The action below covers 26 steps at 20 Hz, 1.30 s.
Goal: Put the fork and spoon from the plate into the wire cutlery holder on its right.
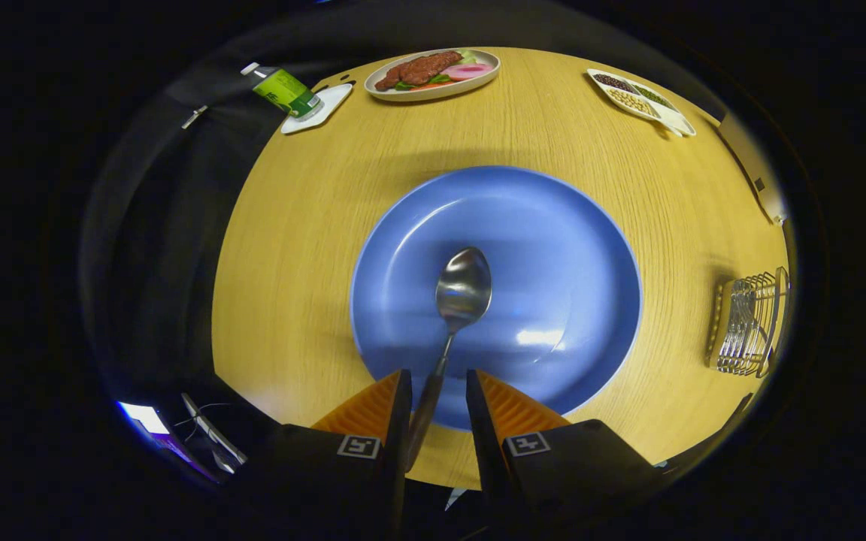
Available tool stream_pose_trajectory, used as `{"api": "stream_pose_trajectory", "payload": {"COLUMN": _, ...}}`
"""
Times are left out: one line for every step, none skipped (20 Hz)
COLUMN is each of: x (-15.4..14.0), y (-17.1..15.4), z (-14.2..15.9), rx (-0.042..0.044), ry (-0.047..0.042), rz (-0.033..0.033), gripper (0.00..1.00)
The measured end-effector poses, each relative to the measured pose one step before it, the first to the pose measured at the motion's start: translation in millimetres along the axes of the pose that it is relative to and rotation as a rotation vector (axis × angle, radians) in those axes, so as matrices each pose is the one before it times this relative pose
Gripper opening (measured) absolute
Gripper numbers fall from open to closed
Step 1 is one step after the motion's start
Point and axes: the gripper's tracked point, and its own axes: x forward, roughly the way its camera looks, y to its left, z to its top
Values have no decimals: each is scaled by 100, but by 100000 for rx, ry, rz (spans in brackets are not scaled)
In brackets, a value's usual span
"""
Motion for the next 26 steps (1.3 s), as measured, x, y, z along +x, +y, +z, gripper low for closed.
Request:
{"api": "stream_pose_trajectory", "payload": {"x": 372, "y": -58, "z": -24, "rx": 730, "ry": 113, "rz": -779, "gripper": 46}}
{"api": "stream_pose_trajectory", "payload": {"x": 330, "y": -53, "z": -156, "rx": 198, "ry": 786, "rz": -164, "gripper": 46}}
{"api": "stream_pose_trajectory", "payload": {"x": 486, "y": 29, "z": -266, "rx": -27, "ry": 1046, "rz": -204, "gripper": 41}}
{"api": "stream_pose_trajectory", "payload": {"x": 459, "y": -592, "z": -350, "rx": -621, "ry": 1399, "rz": -2522, "gripper": 33}}
{"api": "stream_pose_trajectory", "payload": {"x": -76, "y": -466, "z": 135, "rx": 336, "ry": -1010, "rz": -597, "gripper": 18}}
{"api": "stream_pose_trajectory", "payload": {"x": 92, "y": -169, "z": 105, "rx": 376, "ry": -409, "rz": -44, "gripper": 15}}
{"api": "stream_pose_trajectory", "payload": {"x": -220, "y": -25, "z": -185, "rx": -403, "ry": -704, "rz": 289, "gripper": 9}}
{"api": "stream_pose_trajectory", "payload": {"x": -64, "y": 9, "z": 85, "rx": 285, "ry": -582, "rz": 1373, "gripper": 9}}
{"api": "stream_pose_trajectory", "payload": {"x": -465, "y": 97, "z": 186, "rx": 1012, "ry": -516, "rz": 2011, "gripper": 6}}
{"api": "stream_pose_trajectory", "payload": {"x": -424, "y": 400, "z": 258, "rx": 1440, "ry": -895, "rz": 3064, "gripper": 7}}
{"api": "stream_pose_trajectory", "payload": {"x": -574, "y": 565, "z": 172, "rx": 1388, "ry": -219, "rz": 3505, "gripper": 6}}
{"api": "stream_pose_trajectory", "payload": {"x": -769, "y": 589, "z": 226, "rx": 1164, "ry": -162, "rz": 3317, "gripper": 6}}
{"api": "stream_pose_trajectory", "payload": {"x": -872, "y": 380, "z": 242, "rx": 77, "ry": -588, "rz": 2542, "gripper": 6}}
{"api": "stream_pose_trajectory", "payload": {"x": -949, "y": 273, "z": 350, "rx": -497, "ry": -663, "rz": 1907, "gripper": 6}}
{"api": "stream_pose_trajectory", "payload": {"x": -1154, "y": 309, "z": 220, "rx": -385, "ry": -34, "rz": 2485, "gripper": 6}}
{"api": "stream_pose_trajectory", "payload": {"x": -1256, "y": 449, "z": 302, "rx": -427, "ry": -235, "rz": 2980, "gripper": 6}}
{"api": "stream_pose_trajectory", "payload": {"x": -1354, "y": 210, "z": 309, "rx": -1198, "ry": -81, "rz": 1843, "gripper": 6}}
{"api": "stream_pose_trajectory", "payload": {"x": -1479, "y": -169, "z": 287, "rx": -2039, "ry": 27, "rz": 739, "gripper": 6}}
{"api": "stream_pose_trajectory", "payload": {"x": -1475, "y": -411, "z": 306, "rx": -2059, "ry": 80, "rz": 384, "gripper": 6}}
{"api": "stream_pose_trajectory", "payload": {"x": -1586, "y": -471, "z": 310, "rx": -1558, "ry": -10, "rz": 309, "gripper": 6}}
{"api": "stream_pose_trajectory", "payload": {"x": -1661, "y": -556, "z": 181, "rx": -1082, "ry": 183, "rz": 57, "gripper": 6}}
{"api": "stream_pose_trajectory", "payload": {"x": -1699, "y": -725, "z": 192, "rx": -1158, "ry": 177, "rz": -182, "gripper": 6}}
{"api": "stream_pose_trajectory", "payload": {"x": -1577, "y": -973, "z": 131, "rx": -1489, "ry": 22, "rz": -1005, "gripper": 6}}
{"api": "stream_pose_trajectory", "payload": {"x": -1720, "y": -900, "z": -109, "rx": -1305, "ry": 447, "rz": -653, "gripper": 6}}
{"api": "stream_pose_trajectory", "payload": {"x": -1630, "y": -759, "z": -11, "rx": -387, "ry": 132, "rz": -37, "gripper": 6}}
{"api": "stream_pose_trajectory", "payload": {"x": -1586, "y": -831, "z": -234, "rx": 69, "ry": 341, "rz": -239, "gripper": 6}}
